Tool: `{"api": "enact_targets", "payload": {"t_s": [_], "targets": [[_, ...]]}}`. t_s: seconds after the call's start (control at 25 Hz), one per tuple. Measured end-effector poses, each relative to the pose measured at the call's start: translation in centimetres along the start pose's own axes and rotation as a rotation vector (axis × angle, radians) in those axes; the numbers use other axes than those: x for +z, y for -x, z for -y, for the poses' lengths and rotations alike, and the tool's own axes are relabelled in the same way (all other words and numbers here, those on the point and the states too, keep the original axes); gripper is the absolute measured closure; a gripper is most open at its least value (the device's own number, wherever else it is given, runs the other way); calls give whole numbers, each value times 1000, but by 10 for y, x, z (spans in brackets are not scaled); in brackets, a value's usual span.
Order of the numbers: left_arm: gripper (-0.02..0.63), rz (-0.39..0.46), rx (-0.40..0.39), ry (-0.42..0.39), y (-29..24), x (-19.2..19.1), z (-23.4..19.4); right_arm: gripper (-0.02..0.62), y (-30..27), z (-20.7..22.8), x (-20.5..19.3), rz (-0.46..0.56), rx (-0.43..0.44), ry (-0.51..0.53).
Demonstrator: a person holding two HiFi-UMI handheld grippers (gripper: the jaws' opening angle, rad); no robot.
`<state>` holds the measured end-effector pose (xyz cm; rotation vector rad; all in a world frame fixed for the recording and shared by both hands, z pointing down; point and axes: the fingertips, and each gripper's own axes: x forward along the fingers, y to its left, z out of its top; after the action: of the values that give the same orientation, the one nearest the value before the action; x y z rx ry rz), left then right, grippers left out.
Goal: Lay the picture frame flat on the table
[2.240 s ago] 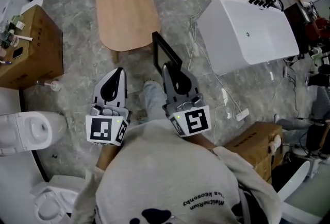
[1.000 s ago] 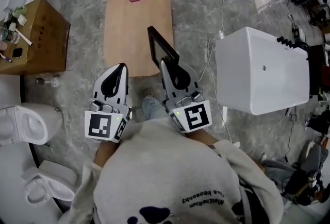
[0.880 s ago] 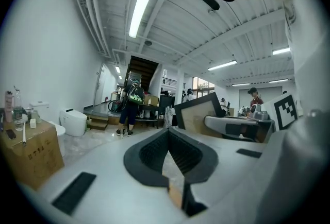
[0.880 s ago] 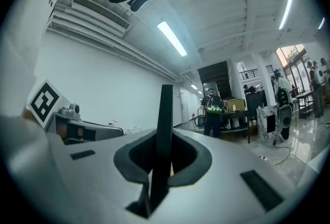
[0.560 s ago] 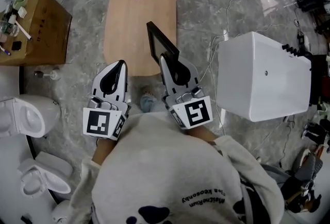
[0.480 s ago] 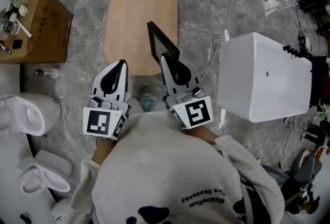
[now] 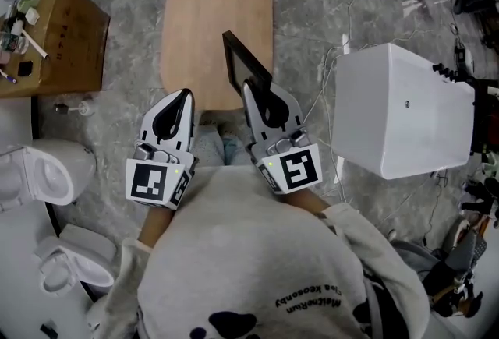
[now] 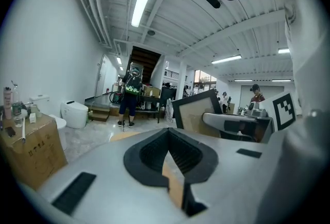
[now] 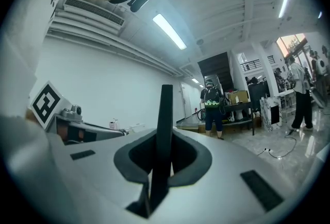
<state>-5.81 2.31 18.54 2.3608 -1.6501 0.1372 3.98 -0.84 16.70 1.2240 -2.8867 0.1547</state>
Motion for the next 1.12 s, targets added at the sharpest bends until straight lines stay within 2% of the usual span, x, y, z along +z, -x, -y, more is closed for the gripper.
{"api": "enact_targets", "payload": {"t_s": [0.28, 0.44, 0.68, 1.12], "targets": [[598, -19, -57, 4, -21, 1, -18, 560, -22, 4, -2, -17, -8, 32], [598, -23, -77, 12, -29, -1, -38, 560, -40, -1, 3, 2, 19, 67], [598, -34, -124, 39, -42, -8, -59, 561, -59, -9, 4, -29, 53, 90], [598, -38, -170, 38, -57, -16, -72, 560, -76, 3, -1, -35, 43, 137]]}}
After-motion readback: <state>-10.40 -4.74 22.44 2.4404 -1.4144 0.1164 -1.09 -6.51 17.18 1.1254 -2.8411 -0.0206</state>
